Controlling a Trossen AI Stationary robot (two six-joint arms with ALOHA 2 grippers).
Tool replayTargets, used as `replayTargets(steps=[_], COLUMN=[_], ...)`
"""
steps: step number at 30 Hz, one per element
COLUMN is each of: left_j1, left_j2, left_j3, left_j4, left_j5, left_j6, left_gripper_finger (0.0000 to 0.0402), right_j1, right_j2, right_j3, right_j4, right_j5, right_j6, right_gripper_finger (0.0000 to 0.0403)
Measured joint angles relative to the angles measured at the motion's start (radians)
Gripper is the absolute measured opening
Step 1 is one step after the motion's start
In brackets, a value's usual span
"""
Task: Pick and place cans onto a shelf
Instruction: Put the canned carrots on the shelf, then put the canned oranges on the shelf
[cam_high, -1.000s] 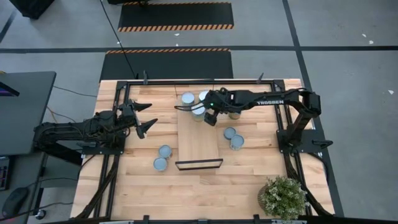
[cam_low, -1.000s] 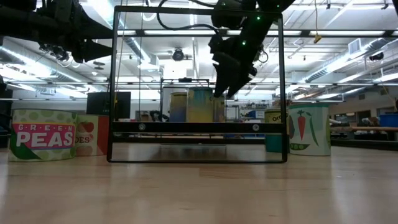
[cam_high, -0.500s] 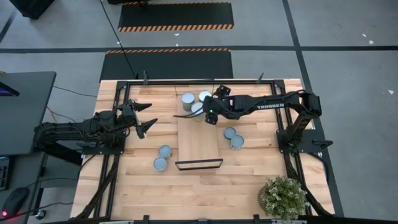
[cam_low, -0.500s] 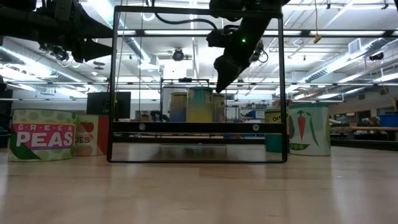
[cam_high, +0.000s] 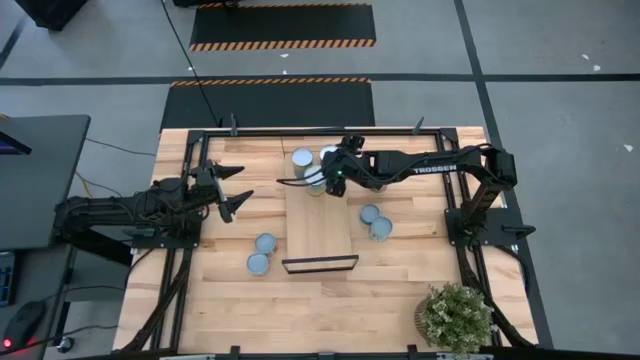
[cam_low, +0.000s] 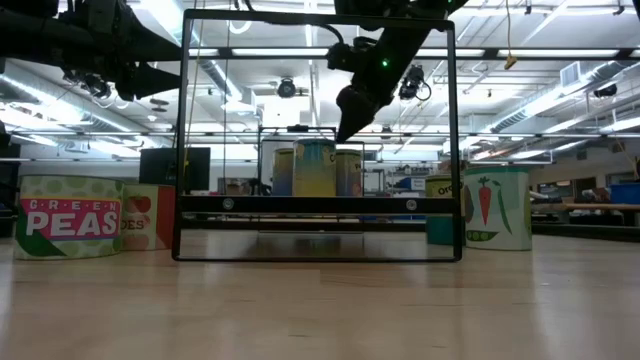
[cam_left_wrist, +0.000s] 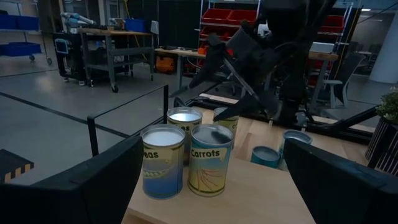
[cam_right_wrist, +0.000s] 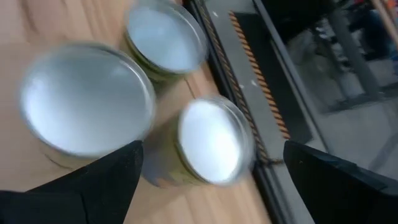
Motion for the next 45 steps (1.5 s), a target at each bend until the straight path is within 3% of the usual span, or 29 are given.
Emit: replayTargets(steps=[3, 12, 20, 30, 35, 42, 45], left_j1=[0.000, 0.000, 0.000, 0.000, 0.000, 0.000, 0.000], left_j2=[0.000, 0.000, 0.000, 0.000, 0.000, 0.000, 0.000], left_j3=[0.000, 0.000, 0.000, 0.000, 0.000, 0.000, 0.000], left_j4=[-0.006, 0.006, 0.004, 0.003, -0.003, -0.004, -0.007], left_j5=[0.000, 0.006, 0.015, 0.015, 0.015, 0.016, 0.018], left_j6=[0.000, 0.000, 0.000, 0.001, 0.000, 0.000, -0.001], left_gripper_finger=[0.0393, 0.0393, 0.0393, 0.0393, 0.0393, 0.0393, 0.0393], right_j1=[0.017, 0.030, 0.040, 0.042, 0.054, 0.050, 0.014], right_j2=[0.000, 0.051, 0.145, 0.141, 0.130, 0.053, 0.012], right_j3=[0.016, -0.005, -0.005, -0.004, 0.012, 0.062, 0.062], right_j4=[-0.044, -0.060, 0.114, 0.162, 0.035, -0.206, -0.300], right_j5=[0.053, 0.052, 0.089, 0.122, 0.146, 0.127, 0.071], right_j6=[-0.005, -0.055, -0.228, -0.240, -0.218, -0.047, 0.081], right_gripper_finger=[0.0396, 0.0396, 0.0396, 0.0396, 0.0396, 0.0396, 0.0396])
